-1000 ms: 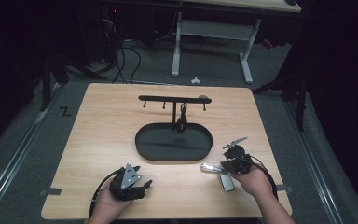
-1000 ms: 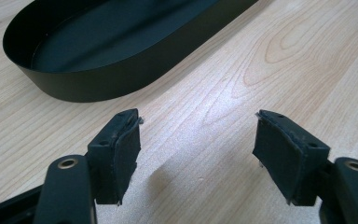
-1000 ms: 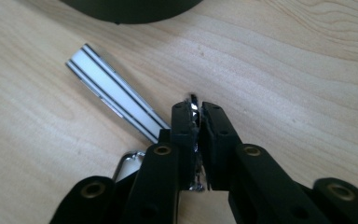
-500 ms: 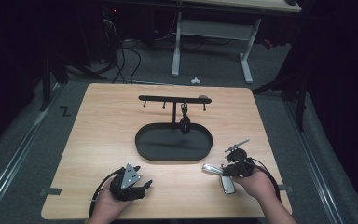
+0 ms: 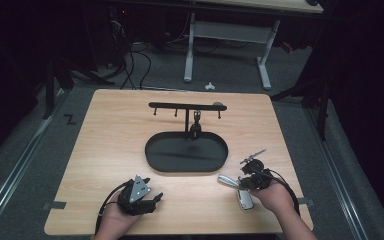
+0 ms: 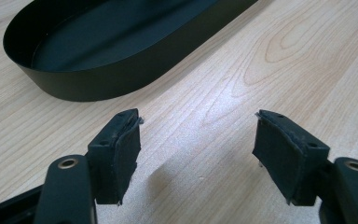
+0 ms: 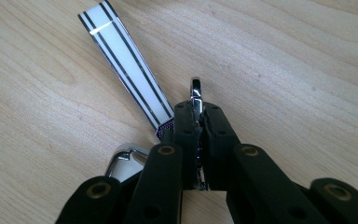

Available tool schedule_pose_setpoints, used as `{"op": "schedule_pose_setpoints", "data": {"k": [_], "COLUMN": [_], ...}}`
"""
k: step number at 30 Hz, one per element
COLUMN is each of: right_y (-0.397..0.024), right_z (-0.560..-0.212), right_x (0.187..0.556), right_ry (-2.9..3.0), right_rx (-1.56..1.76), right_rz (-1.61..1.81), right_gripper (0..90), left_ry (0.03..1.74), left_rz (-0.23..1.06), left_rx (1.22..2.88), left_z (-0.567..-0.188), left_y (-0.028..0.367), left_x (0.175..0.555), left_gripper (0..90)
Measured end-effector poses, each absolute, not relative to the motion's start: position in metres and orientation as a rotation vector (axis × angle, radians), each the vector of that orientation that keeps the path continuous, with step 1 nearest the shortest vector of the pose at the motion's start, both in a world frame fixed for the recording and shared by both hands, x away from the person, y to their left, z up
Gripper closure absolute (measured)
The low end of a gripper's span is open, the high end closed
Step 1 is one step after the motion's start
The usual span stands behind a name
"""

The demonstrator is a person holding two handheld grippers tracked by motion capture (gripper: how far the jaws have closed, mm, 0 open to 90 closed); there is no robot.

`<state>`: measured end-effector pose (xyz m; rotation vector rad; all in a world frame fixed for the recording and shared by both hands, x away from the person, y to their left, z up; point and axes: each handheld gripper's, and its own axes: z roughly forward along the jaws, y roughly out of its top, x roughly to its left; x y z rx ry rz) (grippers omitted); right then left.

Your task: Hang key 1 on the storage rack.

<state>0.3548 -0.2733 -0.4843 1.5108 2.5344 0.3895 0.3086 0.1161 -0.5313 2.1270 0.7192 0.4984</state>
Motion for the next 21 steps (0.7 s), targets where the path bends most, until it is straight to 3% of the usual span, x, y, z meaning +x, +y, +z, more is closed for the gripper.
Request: {"op": "schedule_pose_setpoints", "data": {"k": [21], "right_y": [-0.276], "right_z": [-0.439], "right_x": [0.352], "right_ry": [2.488], "right_rx": [1.476], "right_rz": [0.498], "right_gripper": [86.2], "left_ry": [0.718], "left_rz": [0.5], "left_rx": [2.131], "left_z": [-0.531], "left_y": [0.116], "left_x": [0.309], "left_gripper": [31.7]}}
